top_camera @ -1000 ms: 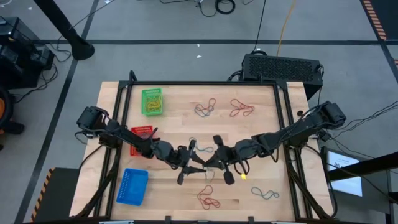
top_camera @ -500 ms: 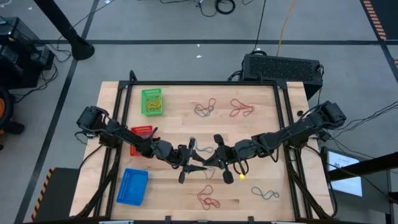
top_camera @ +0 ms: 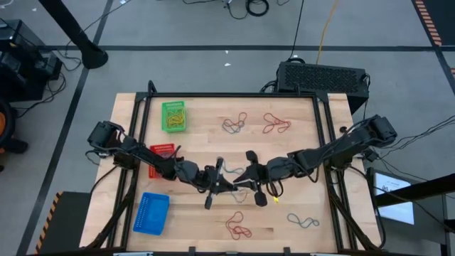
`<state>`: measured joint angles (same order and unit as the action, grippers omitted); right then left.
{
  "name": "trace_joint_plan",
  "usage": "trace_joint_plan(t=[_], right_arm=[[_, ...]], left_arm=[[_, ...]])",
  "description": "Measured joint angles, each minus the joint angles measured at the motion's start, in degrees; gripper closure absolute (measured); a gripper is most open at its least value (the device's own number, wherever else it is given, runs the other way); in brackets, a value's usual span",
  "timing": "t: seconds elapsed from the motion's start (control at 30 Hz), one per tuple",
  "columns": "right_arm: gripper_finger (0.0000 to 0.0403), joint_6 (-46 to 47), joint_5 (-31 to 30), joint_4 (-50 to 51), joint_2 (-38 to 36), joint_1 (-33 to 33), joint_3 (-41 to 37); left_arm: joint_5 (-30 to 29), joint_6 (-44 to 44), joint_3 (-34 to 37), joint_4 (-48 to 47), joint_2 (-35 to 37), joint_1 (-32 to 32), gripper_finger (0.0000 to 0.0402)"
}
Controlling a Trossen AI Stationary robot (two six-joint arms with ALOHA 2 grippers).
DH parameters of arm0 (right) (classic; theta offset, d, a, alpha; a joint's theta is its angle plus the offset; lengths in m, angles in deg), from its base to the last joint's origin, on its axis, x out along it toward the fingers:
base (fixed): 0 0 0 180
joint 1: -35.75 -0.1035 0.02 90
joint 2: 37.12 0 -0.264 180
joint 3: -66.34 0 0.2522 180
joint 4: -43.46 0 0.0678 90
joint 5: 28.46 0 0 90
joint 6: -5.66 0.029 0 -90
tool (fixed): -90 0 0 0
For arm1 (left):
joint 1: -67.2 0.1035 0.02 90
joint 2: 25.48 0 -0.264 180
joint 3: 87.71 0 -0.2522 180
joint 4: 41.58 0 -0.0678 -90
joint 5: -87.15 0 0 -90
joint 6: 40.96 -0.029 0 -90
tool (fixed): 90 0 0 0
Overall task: Sort rubber bands into baskets
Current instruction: Put the blue rubber band into the red bin
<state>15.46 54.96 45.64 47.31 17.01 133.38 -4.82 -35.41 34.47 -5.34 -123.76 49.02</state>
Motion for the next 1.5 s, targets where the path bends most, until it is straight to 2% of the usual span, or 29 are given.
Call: trace_joint_plan(t=[0.17, 0.33, 0.6, 0.73, 0.9, 1.13, 1.5], right_arm=[[0.0312, -0.15, -2.11, 9.61, -2.69, 0.74, 0.0], [0.0285, 1.66, -2.26, 16.83, -3.33, 0.73, 0.0], [0.0278, 5.05, -2.33, 20.14, -2.03, 0.67, -0.04], [0.0278, 5.14, -2.33, 19.93, -1.7, 0.65, -0.02], [0.0277, 4.58, -2.35, 19.99, -1.63, 0.65, -0.02], [0.0277, 4.33, -2.37, 20.02, -1.45, 0.65, -0.02], [0.0277, 4.09, -2.37, 20.05, -1.39, 0.65, -0.02]], left_arm=[[-1.59, 0.16, -0.04, -8.55, 3.6, -1.18, 0.0399], [-9.7, 1.92, -0.04, -29.88, 13.0, -2.57, 0.04], [-21.61, 15.97, -0.06, -72.03, 32.98, -2.73, 0.0401], [-23.85, 25.51, -0.04, -89.82, 41.19, -2.75, 0.0401], [-24.27, 34.19, -0.04, -105.57, 48.36, -2.72, 0.0401], [-24.04, 45.13, -0.01, -122.34, 51.85, -2.72, 0.0401], [-16.35, 48.09, -0.01, -126.56, 50.48, -2.72, 0.0401]])
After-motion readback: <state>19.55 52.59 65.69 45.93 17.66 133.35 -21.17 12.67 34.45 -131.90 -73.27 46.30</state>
